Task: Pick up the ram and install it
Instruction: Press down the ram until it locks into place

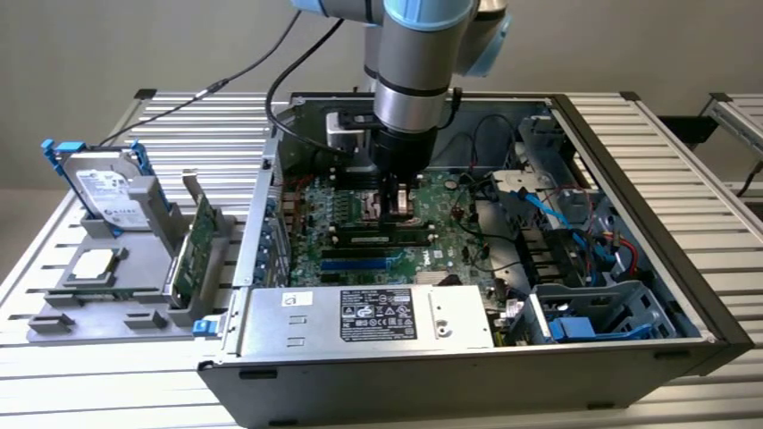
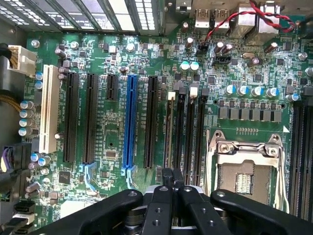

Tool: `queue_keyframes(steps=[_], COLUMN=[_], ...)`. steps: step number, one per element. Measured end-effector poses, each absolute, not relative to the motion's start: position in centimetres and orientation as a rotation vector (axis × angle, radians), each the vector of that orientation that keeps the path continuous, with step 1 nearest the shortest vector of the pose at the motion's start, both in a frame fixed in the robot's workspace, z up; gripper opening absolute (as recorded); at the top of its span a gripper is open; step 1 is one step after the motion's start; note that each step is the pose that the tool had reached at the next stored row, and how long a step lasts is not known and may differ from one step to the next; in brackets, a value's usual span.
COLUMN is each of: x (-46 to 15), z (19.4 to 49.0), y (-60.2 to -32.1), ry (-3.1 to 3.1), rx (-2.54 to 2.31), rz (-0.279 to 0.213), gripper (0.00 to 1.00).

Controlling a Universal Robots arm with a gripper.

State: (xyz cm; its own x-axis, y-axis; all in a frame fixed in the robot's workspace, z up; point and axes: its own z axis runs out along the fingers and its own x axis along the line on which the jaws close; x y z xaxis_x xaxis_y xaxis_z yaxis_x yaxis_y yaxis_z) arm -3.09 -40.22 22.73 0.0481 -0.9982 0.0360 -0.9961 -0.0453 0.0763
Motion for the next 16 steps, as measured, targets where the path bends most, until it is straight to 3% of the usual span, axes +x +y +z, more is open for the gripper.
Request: queue_keyframes(steps=[6,16], x=[-3.1,-3.1], z=[24.7,24.8], y=[-40.3,-40.3], ry=[-2.111,-2.11], rx=[2.211,2.211], rz=[-0.041,-0.041], gripper=[0.11,0.11])
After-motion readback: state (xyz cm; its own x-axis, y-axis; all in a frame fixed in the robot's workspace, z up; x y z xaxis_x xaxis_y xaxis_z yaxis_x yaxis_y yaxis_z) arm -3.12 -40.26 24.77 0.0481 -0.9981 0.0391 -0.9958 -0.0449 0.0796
